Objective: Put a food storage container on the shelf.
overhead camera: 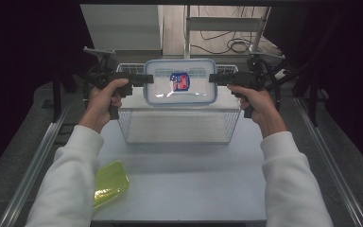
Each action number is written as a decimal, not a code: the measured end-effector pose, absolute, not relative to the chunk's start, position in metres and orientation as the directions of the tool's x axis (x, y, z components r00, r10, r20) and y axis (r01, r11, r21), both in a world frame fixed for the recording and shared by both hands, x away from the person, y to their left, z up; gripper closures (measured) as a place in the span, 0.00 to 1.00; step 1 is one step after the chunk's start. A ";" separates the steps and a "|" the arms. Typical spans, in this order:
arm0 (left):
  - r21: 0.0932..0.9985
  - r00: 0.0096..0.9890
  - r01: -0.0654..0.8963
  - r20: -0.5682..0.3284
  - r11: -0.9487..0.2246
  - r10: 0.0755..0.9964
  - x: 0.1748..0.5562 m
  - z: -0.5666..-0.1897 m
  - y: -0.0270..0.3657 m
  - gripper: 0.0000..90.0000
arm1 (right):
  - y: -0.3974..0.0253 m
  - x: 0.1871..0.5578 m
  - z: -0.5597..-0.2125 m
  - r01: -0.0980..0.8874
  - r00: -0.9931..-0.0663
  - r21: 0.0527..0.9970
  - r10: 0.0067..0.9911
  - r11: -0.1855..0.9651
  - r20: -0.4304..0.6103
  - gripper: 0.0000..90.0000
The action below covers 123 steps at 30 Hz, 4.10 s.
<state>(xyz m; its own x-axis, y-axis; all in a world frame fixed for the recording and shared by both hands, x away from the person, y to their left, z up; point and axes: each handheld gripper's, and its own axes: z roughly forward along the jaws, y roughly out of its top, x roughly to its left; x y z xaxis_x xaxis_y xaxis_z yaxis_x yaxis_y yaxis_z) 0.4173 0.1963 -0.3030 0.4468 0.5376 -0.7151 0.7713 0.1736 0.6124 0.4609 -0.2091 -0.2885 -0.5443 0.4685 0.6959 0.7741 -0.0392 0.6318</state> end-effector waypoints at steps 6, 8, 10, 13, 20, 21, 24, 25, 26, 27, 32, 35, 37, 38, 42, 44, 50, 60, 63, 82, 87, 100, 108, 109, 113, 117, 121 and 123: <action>0.602 0.419 0.777 -0.713 0.183 0.562 0.431 -0.315 0.195 0.55 | -0.203 0.472 -0.300 0.785 -0.507 0.617 0.512 -0.060 0.694 0.60; 0.600 0.413 0.776 -0.718 0.197 0.560 0.433 -0.318 0.195 0.55 | -0.202 0.474 -0.304 0.788 -0.497 0.612 0.520 -0.065 0.695 0.60; 0.601 0.411 0.773 -0.719 0.204 0.560 0.434 -0.318 0.195 0.55 | -0.202 0.476 -0.307 0.793 -0.481 0.603 0.516 -0.090 0.709 0.59; 0.599 0.396 0.766 -0.726 0.234 0.562 0.438 -0.322 0.193 0.54 | -0.201 0.477 -0.308 0.799 -0.457 0.591 0.529 -0.108 0.715 0.59; 0.579 0.362 0.771 -0.741 0.265 0.565 0.445 -0.331 0.191 0.50 | -0.196 0.477 -0.311 0.803 -0.389 0.571 0.574 -0.171 0.720 0.54; 0.578 0.340 0.770 -0.731 0.272 0.591 0.448 -0.334 0.191 0.47 | -0.193 0.477 -0.312 0.802 -0.354 0.568 0.618 -0.186 0.702 0.56; 0.573 0.336 0.770 -0.739 0.281 0.585 0.450 -0.337 0.190 0.43 | -0.192 0.476 -0.313 0.798 -0.335 0.563 0.620 -0.214 0.710 0.55; 0.573 0.336 0.770 -0.739 0.281 0.585 0.450 -0.337 0.190 0.39 | -0.192 0.476 -0.313 0.798 -0.335 0.563 0.620 -0.214 0.710 0.55; 0.571 0.332 0.772 -0.738 0.280 0.588 0.450 -0.338 0.189 0.34 | -0.191 0.474 -0.314 0.794 -0.334 0.564 0.610 -0.229 0.718 0.50; 0.578 0.339 0.768 -0.733 0.277 0.589 0.449 -0.338 0.188 0.32 | -0.192 0.474 -0.314 0.795 -0.334 0.558 0.596 -0.238 0.730 0.48; 0.627 0.374 0.724 -0.708 0.288 0.599 0.438 -0.330 0.193 0.27 | -0.198 0.466 -0.309 0.767 -0.373 0.596 0.589 -0.240 0.717 0.46; 0.662 0.415 0.696 -0.687 0.278 0.596 0.422 -0.322 0.196 0.25 | -0.203 0.458 -0.303 0.733 -0.414 0.640 0.594 -0.232 0.689 0.47; 0.670 0.424 0.689 -0.681 0.275 0.597 0.416 -0.320 0.197 0.24 | -0.206 0.450 -0.300 0.704 -0.452 0.677 0.601 -0.214 0.659 0.50; 0.692 0.441 0.668 -0.663 0.272 0.605 0.402 -0.318 0.198 0.24 | -0.208 0.444 -0.298 0.687 -0.471 0.697 0.604 -0.206 0.642 0.51; 0.723 0.481 0.648 -0.633 0.240 0.606 0.378 -0.318 0.197 0.23 | -0.210 0.422 -0.296 0.634 -0.540 0.758 0.612 -0.156 0.578 0.64; 0.731 0.492 0.643 -0.623 0.229 0.608 0.372 -0.318 0.197 0.24 | -0.207 0.411 -0.298 0.615 -0.576 0.780 0.612 -0.111 0.542 0.70; 0.768 0.527 0.627 -0.540 0.128 0.656 0.350 -0.329 0.185 0.48 | -0.192 0.395 -0.310 0.592 -0.653 0.805 0.609 0.041 0.450 0.89; 0.744 0.543 0.663 -0.551 0.079 0.633 0.347 -0.352 0.174 0.73 | -0.169 0.396 -0.333 0.577 -0.701 0.799 0.604 0.169 0.379 0.99; 0.745 0.555 0.664 -0.550 0.066 0.624 0.341 -0.358 0.172 0.71 | -0.163 0.396 -0.337 0.580 -0.705 0.795 0.598 0.176 0.382 0.99; 0.756 0.622 0.653 -0.500 -0.047 0.602 0.268 -0.403 0.167 0.52 | -0.185 0.336 -0.389 0.555 -0.763 0.799 0.523 0.229 0.380 0.98; 0.753 0.622 0.656 -0.496 -0.057 0.606 0.255 -0.414 0.166 0.47 | -0.189 0.323 -0.398 0.547 -0.778 0.798 0.507 0.254 0.371 0.95; 0.715 0.637 0.680 -0.466 -0.163 0.614 0.205 -0.456 0.137 0.34 | -0.202 0.283 -0.439 0.545 -0.786 0.763 0.529 0.347 0.321 0.58; 0.698 0.625 0.683 -0.404 -0.217 0.668 0.194 -0.473 0.126 0.33 | -0.209 0.274 -0.450 0.561 -0.772 0.754 0.544 0.341 0.329 0.53; 0.695 0.623 0.684 -0.397 -0.223 0.674 0.195 -0.475 0.125 0.33 | -0.209 0.273 -0.451 0.564 -0.772 0.751 0.542 0.342 0.333 0.53; 0.684 0.611 0.693 -0.390 -0.228 0.689 0.197 -0.480 0.124 0.33 | -0.209 0.269 -0.457 0.569 -0.772 0.738 0.546 0.364 0.325 0.52; 0.681 0.596 0.698 -0.380 -0.223 0.707 0.196 -0.483 0.126 0.33 | -0.210 0.268 -0.461 0.573 -0.768 0.734 0.551 0.364 0.326 0.51; 0.674 0.596 0.699 -0.364 -0.240 0.716 0.193 -0.484 0.124 0.32 | -0.213 0.267 -0.464 0.580 -0.761 0.731 0.558 0.359 0.331 0.51; 0.674 0.596 0.696 -0.352 -0.247 0.722 0.190 -0.484 0.123 0.32 | -0.214 0.266 -0.464 0.584 -0.759 0.729 0.559 0.358 0.334 0.50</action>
